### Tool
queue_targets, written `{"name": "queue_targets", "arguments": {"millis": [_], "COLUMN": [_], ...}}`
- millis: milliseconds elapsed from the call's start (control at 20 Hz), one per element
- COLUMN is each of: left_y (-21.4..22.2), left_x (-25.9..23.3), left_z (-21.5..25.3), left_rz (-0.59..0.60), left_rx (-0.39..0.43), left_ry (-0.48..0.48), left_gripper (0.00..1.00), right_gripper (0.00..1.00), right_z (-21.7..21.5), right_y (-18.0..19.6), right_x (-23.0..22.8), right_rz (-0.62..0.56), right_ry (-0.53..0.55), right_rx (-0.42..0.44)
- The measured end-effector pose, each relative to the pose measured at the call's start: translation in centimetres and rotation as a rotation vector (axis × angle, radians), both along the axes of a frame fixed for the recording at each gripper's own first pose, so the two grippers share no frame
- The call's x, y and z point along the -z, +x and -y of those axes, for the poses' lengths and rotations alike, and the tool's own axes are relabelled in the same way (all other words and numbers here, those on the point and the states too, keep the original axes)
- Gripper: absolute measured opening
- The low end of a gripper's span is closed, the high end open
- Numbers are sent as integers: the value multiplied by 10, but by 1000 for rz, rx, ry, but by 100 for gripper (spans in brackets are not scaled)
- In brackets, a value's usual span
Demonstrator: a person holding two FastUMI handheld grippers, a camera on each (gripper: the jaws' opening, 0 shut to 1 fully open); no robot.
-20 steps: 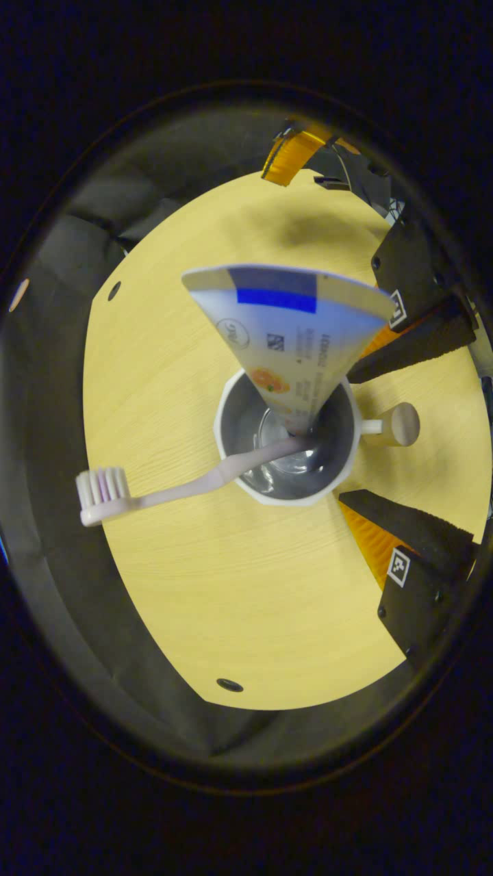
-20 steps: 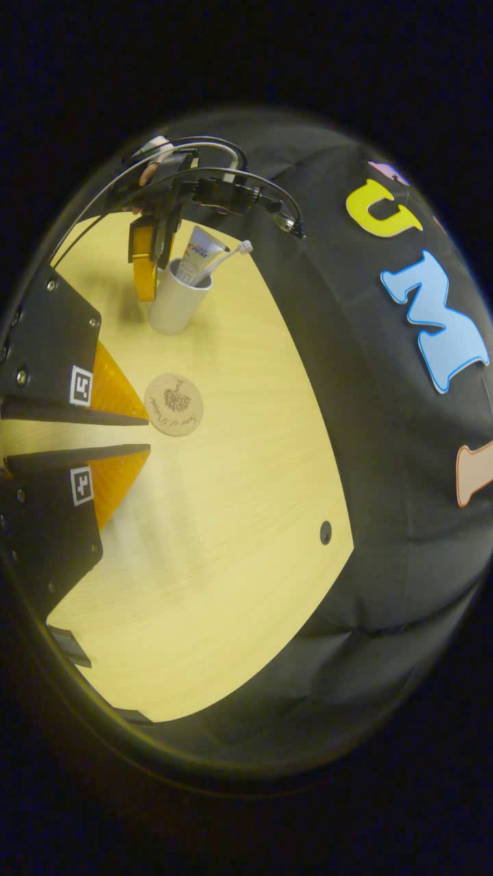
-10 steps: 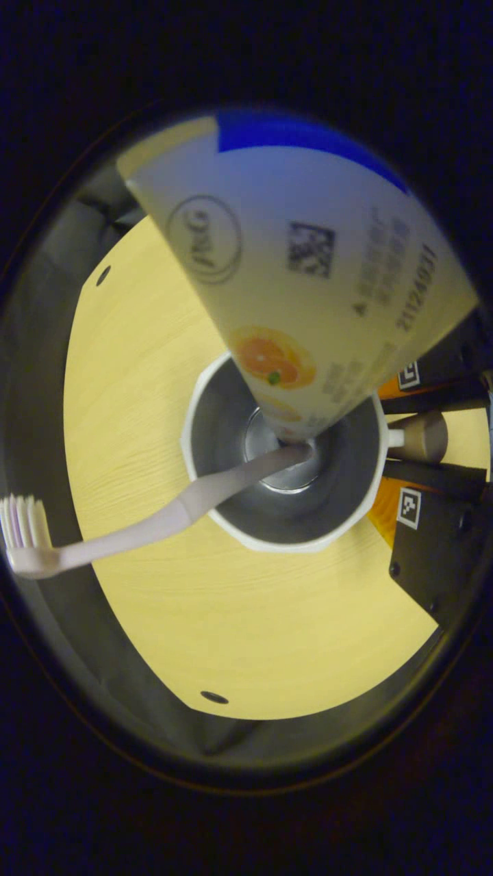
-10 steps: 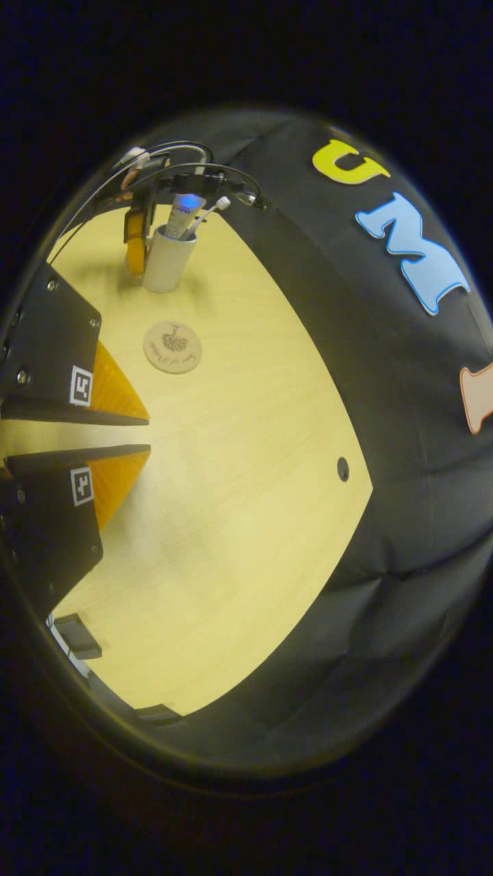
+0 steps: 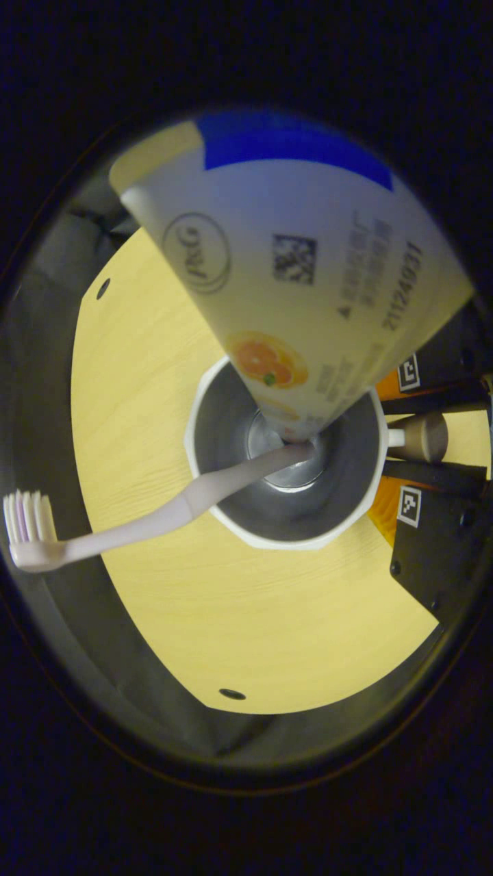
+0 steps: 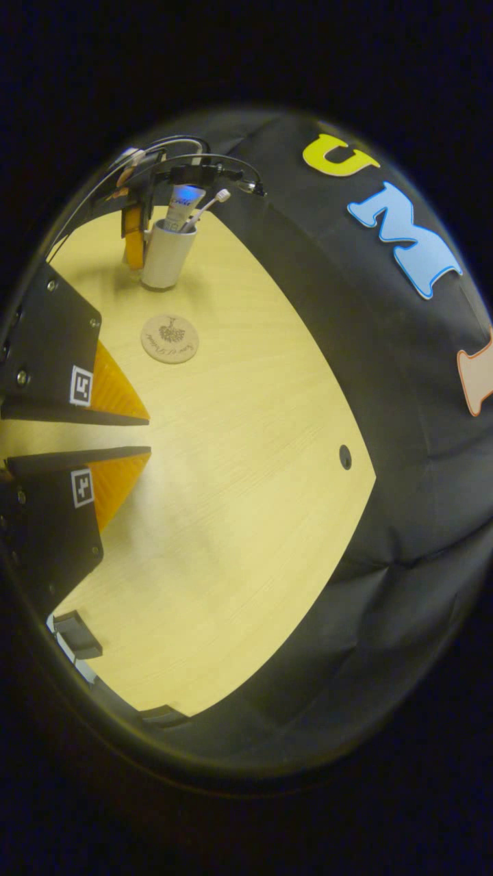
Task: Put the toothbrush and toothpaste on the desktop into the cup, then pick up the cup and place it on the coaster on the desktop.
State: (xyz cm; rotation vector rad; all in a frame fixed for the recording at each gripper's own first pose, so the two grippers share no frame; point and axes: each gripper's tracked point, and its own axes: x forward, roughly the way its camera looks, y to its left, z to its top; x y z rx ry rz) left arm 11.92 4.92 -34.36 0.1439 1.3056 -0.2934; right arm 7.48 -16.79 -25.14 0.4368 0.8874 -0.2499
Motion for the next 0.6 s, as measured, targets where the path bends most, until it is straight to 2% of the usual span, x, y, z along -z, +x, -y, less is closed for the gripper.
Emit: {"name": "queue_targets", "arguments": {"millis": [150,300,600], "left_y": [5,5,3], "left_x": [-7,-13,-11], "left_z": [30,60,94], "left_rz": [25,36,10], "left_rx": [76,152,222], "left_ry": [5,0,-16], "left_gripper": [34,37,37], "right_gripper": [19,19,19], "right_z": [3,10,36], "right_y": [0,-4,-14], "right_x": [0,-2,-4], "right_rz": [2,2,10], "right_ry": [6,13,18], "right_rx": [6,21,85]}}
